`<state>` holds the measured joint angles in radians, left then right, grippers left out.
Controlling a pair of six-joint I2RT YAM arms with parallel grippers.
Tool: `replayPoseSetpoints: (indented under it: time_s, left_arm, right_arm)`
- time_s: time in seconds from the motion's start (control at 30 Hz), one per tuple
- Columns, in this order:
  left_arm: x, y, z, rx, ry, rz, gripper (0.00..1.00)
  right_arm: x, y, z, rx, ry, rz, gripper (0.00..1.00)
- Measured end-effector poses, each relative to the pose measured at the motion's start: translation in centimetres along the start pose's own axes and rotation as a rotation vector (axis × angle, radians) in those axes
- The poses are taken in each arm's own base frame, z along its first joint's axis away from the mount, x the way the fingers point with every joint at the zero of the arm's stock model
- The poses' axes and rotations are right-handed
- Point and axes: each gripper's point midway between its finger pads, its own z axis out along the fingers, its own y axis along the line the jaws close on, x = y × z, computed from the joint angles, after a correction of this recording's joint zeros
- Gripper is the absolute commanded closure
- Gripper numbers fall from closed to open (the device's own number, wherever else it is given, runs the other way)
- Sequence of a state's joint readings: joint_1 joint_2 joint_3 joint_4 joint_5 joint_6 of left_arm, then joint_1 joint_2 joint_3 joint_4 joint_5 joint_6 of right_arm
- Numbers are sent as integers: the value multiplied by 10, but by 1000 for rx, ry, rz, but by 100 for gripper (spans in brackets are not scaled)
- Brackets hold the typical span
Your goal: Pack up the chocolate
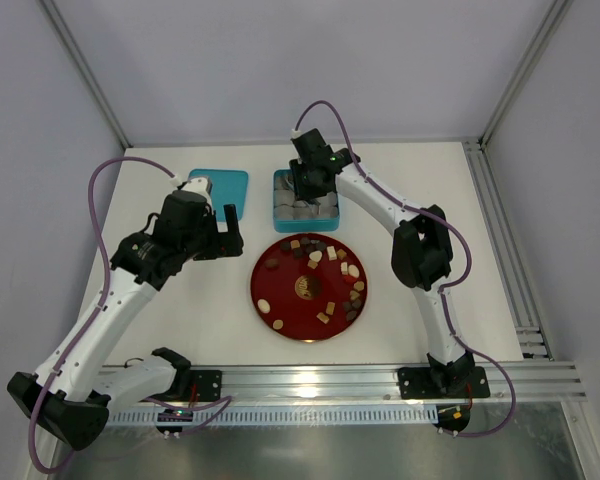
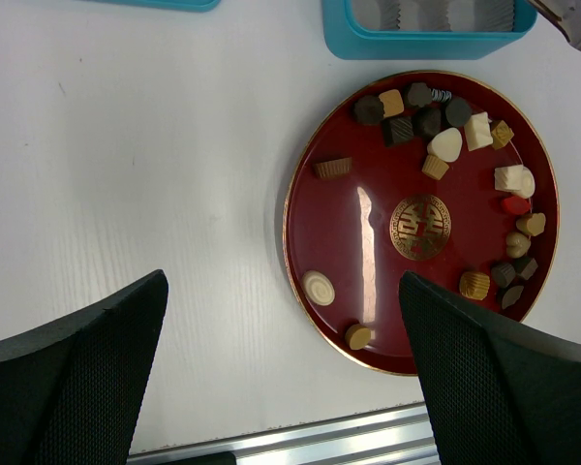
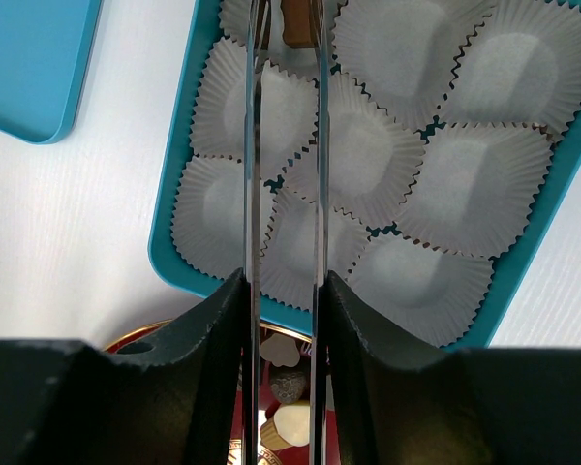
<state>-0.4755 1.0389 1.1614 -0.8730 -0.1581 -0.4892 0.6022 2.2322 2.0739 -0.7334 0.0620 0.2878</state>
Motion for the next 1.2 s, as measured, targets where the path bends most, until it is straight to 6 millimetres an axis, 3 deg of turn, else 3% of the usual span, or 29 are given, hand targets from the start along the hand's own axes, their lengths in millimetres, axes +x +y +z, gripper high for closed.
replayPoseSetpoints:
  time_s: [0.23, 0.53, 0.77, 0.93, 1.07, 1.2]
  left_arm:
    - [0, 0, 0, -3, -1, 0, 0]
    - [0, 1, 0, -3, -1, 0, 0]
    - [0, 1, 0, -3, -1, 0, 0]
    - [0, 0, 0, -3, -2, 0, 0]
    - [0, 0, 0, -2, -2, -1, 0]
    - [-1, 0, 0, 1, -4, -3, 0]
  right_arm:
    - [-4, 1, -2, -2, -9, 0, 61]
    - [-29, 5, -15, -3, -75, 2, 61]
    - [-25, 2, -20, 11, -64, 1, 62]
    - [-16, -5, -52, 23, -60, 3, 62]
    - [-11, -10, -96, 20, -93, 12, 62]
    - [7, -14, -138, 7, -116, 30, 62]
